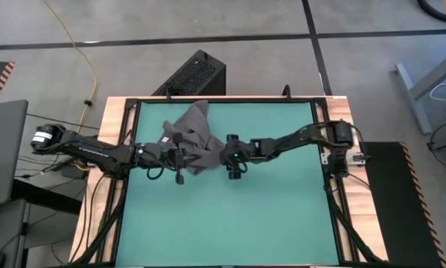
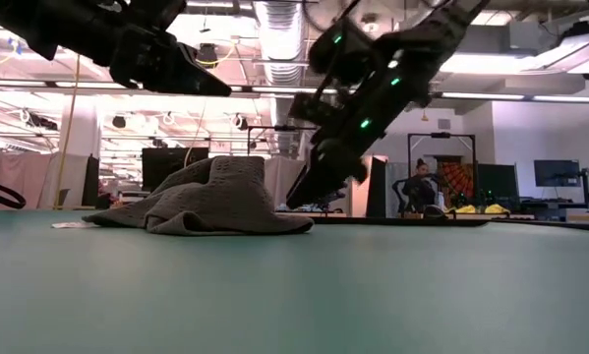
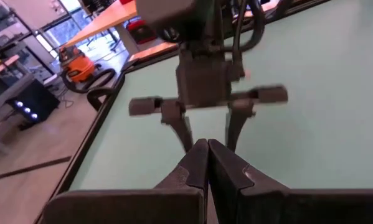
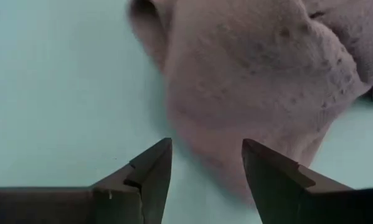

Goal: Roll towel into tight, uniform cylinder
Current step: Fold the gray towel

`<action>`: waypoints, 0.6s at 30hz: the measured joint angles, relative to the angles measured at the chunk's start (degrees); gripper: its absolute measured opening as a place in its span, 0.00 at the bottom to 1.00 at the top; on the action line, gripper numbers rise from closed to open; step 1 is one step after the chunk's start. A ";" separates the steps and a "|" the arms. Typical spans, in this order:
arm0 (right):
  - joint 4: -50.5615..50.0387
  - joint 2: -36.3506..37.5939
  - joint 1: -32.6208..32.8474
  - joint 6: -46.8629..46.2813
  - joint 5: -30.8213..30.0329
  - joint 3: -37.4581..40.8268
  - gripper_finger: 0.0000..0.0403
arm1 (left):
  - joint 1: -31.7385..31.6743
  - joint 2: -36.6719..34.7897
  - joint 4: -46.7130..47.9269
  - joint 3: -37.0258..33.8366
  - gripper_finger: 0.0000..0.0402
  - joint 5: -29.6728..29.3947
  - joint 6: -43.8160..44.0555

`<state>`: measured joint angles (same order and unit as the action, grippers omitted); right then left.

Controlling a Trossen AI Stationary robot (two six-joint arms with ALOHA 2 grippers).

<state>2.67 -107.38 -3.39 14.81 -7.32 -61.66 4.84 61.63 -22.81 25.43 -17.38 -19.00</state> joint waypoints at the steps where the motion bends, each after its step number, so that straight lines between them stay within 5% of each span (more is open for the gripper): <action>1: -0.09 -0.88 -0.39 0.33 0.39 -0.68 0.55 | -0.29 0.00 -0.02 0.00 0.00 0.03 0.02; 6: -0.26 -4.72 -2.04 0.31 4.40 -3.22 0.46 | -1.13 0.00 -0.07 -0.02 0.00 0.46 0.11; 10: -1.76 -5.16 -1.86 -3.29 4.59 -3.61 0.25 | -1.29 0.00 -0.71 -0.02 0.00 0.62 0.25; 13: -6.70 -1.41 -0.76 -5.99 6.28 -3.57 0.06 | -1.01 0.00 -0.70 -0.02 0.00 1.39 0.72; 18: -12.79 11.13 3.60 -13.90 7.02 -3.59 0.05 | 0.57 0.00 -3.16 -0.02 0.00 3.60 1.93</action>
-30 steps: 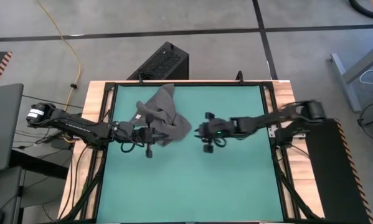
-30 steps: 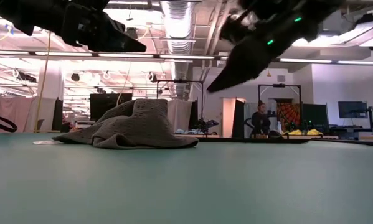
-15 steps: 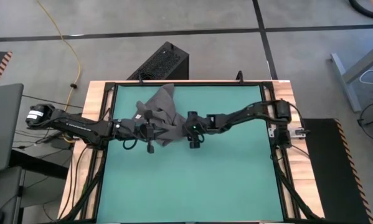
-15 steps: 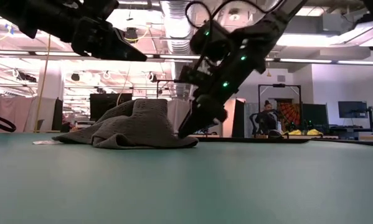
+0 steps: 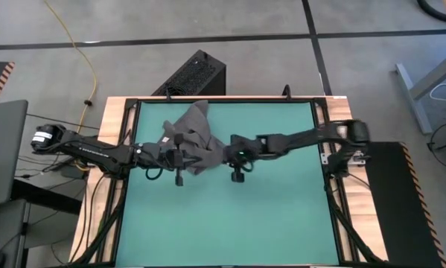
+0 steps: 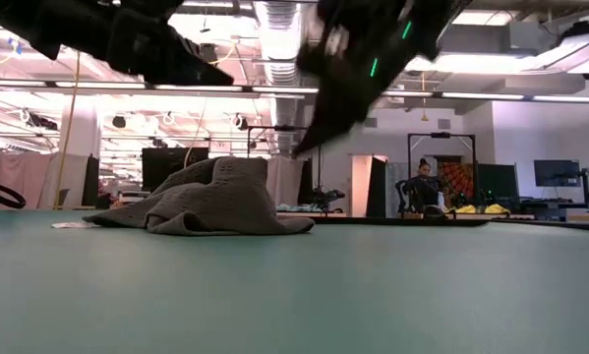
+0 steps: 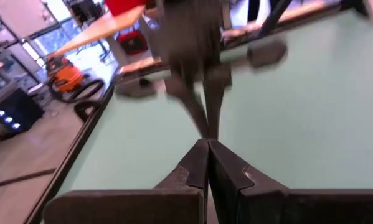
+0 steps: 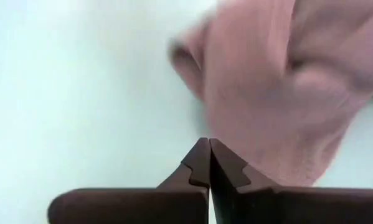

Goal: Roll towel into tight, uniform cylinder
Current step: Fold the gray towel

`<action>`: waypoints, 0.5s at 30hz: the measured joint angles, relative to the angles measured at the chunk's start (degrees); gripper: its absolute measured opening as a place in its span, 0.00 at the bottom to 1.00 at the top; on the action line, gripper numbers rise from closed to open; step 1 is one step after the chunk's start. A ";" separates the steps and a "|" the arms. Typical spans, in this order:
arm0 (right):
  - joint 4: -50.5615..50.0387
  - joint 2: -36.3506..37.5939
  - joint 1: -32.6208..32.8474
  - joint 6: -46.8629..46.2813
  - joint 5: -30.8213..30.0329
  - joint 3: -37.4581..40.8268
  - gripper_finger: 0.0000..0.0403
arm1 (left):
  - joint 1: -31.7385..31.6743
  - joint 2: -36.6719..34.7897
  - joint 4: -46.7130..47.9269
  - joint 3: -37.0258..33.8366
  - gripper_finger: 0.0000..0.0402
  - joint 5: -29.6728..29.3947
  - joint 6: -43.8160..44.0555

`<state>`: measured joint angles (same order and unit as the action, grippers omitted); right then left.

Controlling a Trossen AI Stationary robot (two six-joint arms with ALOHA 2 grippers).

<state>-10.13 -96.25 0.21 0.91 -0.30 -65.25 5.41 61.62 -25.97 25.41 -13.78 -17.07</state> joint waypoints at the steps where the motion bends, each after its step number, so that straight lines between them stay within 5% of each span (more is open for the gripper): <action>1: -0.42 3.01 1.54 -1.55 0.00 0.00 0.05 | 0.58 -0.05 -0.93 0.00 0.00 0.00 0.79; 6: -0.02 15.69 13.07 -5.92 -6.37 -0.11 0.03 | 4.16 -0.80 -3.44 1.41 0.00 0.00 5.52; 15: -0.64 16.67 36.85 -11.80 -47.71 -0.11 0.03 | 11.80 -0.91 -3.44 3.61 0.00 6.57 12.04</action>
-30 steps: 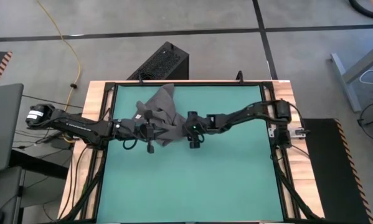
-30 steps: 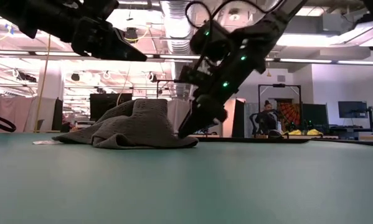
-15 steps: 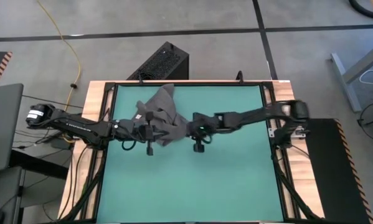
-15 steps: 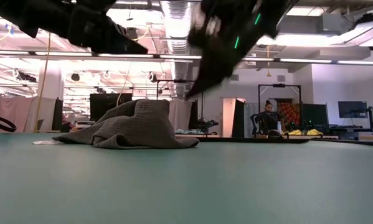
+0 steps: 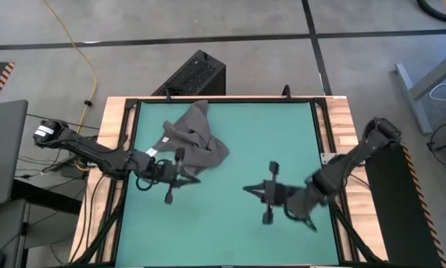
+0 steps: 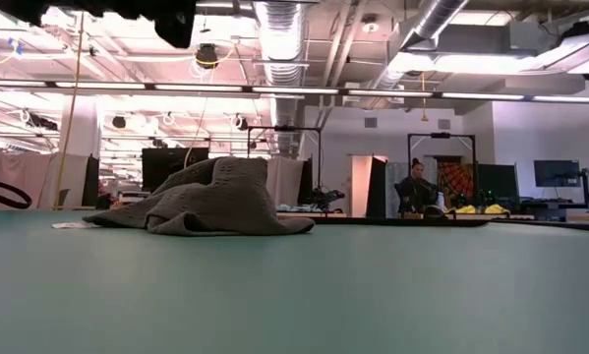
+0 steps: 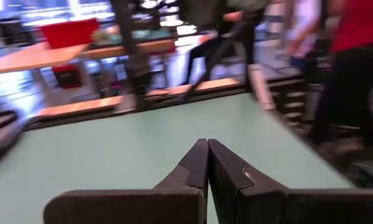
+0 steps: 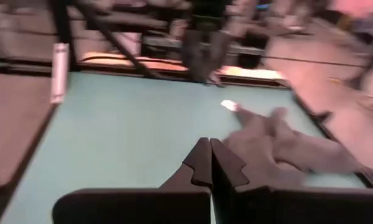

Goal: Roll towel into tight, uniform cylinder
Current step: Fold the gray towel

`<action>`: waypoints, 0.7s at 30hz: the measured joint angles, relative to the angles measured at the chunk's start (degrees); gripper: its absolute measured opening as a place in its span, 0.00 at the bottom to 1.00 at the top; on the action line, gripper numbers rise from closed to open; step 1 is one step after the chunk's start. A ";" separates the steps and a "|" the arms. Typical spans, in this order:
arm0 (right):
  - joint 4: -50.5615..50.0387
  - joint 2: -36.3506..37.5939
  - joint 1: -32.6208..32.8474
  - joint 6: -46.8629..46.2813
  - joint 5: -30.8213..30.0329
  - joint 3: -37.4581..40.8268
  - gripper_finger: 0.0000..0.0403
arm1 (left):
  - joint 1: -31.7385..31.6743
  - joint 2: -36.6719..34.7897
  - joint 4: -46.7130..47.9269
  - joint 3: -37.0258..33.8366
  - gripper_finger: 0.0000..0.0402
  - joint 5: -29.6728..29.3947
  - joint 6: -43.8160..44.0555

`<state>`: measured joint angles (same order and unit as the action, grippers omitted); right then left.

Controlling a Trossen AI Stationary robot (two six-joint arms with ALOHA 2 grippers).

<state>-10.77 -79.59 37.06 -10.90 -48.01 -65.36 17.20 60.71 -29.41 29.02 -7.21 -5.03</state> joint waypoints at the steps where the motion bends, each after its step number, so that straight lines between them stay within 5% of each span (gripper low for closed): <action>1: -0.19 -1.21 1.13 -1.59 -2.88 0.02 0.03 | 0.82 0.00 0.01 0.00 0.00 0.82 0.09; 6: 0.27 -9.70 -1.51 -7.81 -5.57 0.02 0.06 | 3.89 0.00 0.30 0.02 0.00 -0.48 -4.04; 13: 0.28 -20.00 -19.99 -6.13 16.66 0.17 0.24 | 3.64 0.00 0.69 0.02 0.00 -7.03 -8.78; 21: 12.28 -26.65 -34.05 4.96 32.95 0.07 0.48 | 2.30 0.00 11.67 0.04 0.01 -16.99 -8.12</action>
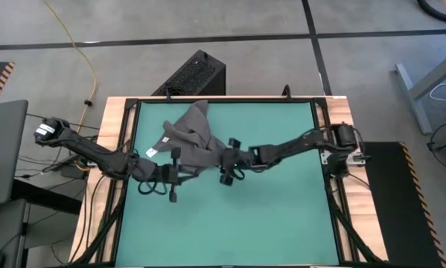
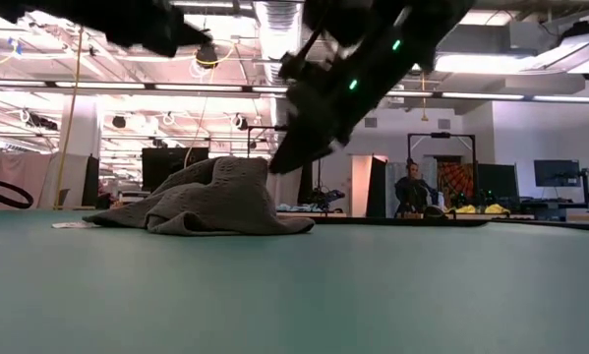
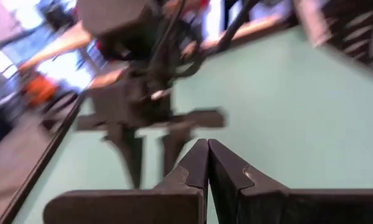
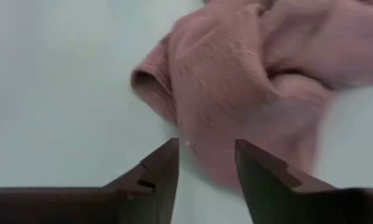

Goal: Roll towel into tight, uniform cylinder
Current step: Fold the gray towel

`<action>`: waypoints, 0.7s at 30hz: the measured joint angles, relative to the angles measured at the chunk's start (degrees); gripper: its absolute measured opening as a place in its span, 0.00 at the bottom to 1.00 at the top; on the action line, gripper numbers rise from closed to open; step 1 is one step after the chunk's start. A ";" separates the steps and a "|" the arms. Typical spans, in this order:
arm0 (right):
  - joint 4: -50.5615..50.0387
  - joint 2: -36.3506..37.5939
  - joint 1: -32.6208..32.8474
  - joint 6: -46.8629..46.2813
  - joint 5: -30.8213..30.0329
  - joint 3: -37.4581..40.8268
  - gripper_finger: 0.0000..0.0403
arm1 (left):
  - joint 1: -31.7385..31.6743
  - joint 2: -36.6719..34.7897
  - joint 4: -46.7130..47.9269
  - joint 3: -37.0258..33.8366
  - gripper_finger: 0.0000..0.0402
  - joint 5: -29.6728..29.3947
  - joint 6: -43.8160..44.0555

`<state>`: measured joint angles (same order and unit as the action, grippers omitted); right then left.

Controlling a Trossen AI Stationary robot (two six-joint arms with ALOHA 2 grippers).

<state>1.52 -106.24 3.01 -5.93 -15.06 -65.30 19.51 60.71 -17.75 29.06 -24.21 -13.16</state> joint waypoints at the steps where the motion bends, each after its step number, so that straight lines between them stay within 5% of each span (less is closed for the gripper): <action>1: 2.09 -1.52 -0.83 1.07 1.76 0.00 0.50 | -0.25 0.01 1.94 0.00 0.01 -1.98 0.77; 7: 12.90 -11.29 -6.09 4.90 7.04 0.04 0.55 | -2.18 0.30 10.75 0.00 0.08 -6.73 7.32; 12: 14.59 -12.29 -9.14 2.22 13.60 -0.02 0.32 | -4.61 0.46 14.59 -0.14 0.15 -8.87 9.62; 16: 8.47 -7.04 -10.54 -1.45 19.59 0.11 0.07 | -6.96 0.36 14.59 -2.26 0.17 -17.23 10.21; 21: 1.35 5.64 -11.59 -2.27 21.01 0.07 0.09 | -7.39 -3.65 17.69 -3.21 0.17 -21.73 17.03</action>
<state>2.86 -100.59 -8.58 -8.20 5.96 -65.23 12.11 57.06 -0.06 25.85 -45.94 3.87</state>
